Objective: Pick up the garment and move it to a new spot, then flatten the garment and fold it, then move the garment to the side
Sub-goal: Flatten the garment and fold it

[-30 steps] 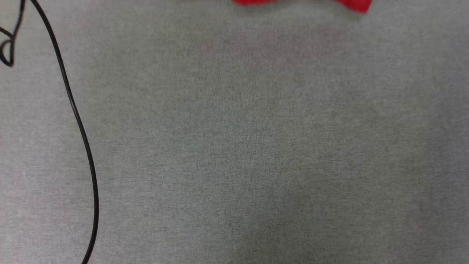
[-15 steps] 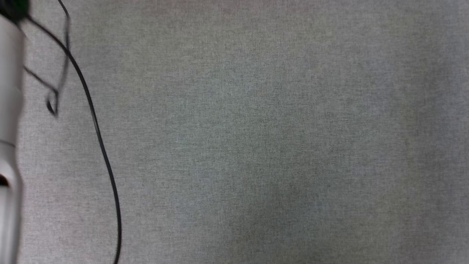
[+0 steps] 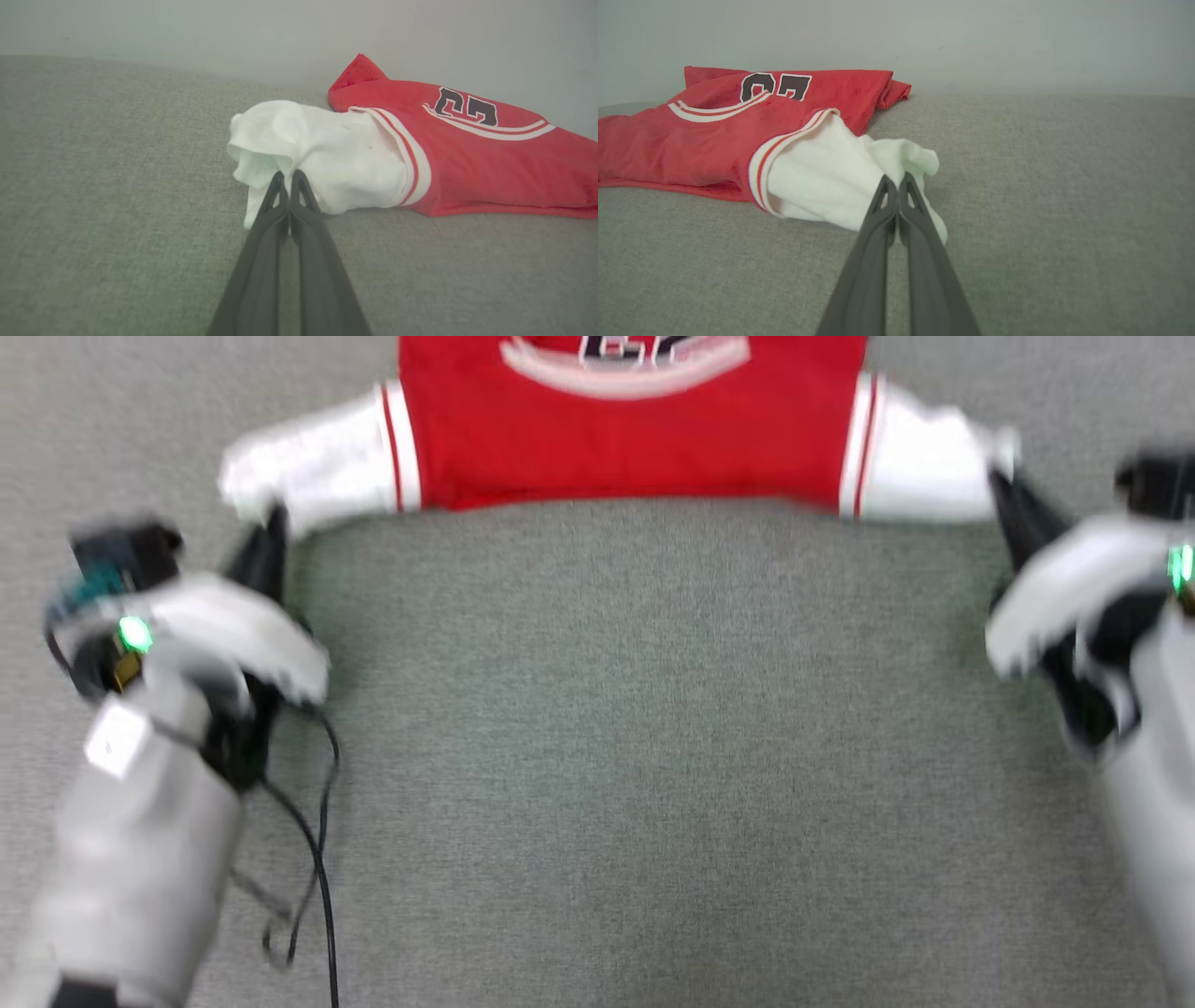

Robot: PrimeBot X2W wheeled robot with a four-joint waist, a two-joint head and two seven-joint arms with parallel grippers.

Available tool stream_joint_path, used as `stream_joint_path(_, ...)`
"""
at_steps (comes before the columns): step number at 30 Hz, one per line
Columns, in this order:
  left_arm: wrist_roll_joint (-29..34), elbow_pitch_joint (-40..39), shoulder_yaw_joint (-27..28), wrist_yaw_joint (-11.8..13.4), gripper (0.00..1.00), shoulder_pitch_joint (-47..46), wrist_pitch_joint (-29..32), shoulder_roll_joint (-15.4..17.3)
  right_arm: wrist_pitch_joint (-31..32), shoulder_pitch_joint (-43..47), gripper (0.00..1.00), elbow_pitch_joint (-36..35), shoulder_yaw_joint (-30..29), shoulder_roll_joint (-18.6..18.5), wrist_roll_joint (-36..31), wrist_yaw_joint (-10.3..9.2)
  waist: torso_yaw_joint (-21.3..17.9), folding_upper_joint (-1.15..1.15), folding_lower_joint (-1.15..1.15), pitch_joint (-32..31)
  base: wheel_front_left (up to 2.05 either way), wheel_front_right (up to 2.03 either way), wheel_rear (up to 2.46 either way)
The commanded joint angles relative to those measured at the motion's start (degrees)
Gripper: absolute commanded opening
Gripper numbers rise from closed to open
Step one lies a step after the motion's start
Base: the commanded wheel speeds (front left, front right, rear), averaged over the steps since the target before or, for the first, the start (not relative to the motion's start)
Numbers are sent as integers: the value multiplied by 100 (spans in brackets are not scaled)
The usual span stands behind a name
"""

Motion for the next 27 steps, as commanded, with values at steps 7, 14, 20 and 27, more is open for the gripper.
stream_joint_path(7,-91,-627,-51,-4,0,1523,-41,147,48,1865,0,-839,-233,-50,272,-7,78,0,0,-832,0,0,0)
stream_joint_path(14,-84,-1238,-124,208,0,2767,-36,196,374,3531,0,-1725,-800,194,160,-7,128,0,0,-1414,0,0,0)
stream_joint_path(20,-207,-1949,-1,560,0,3833,-37,320,737,4853,0,-2525,-1387,660,-49,-7,146,0,0,-1877,0,0,0)
stream_joint_path(27,-317,-2802,152,1291,0,4898,67,468,1084,5970,0,-3165,-1901,1081,-402,-8,214,0,0,-2240,0,0,0)
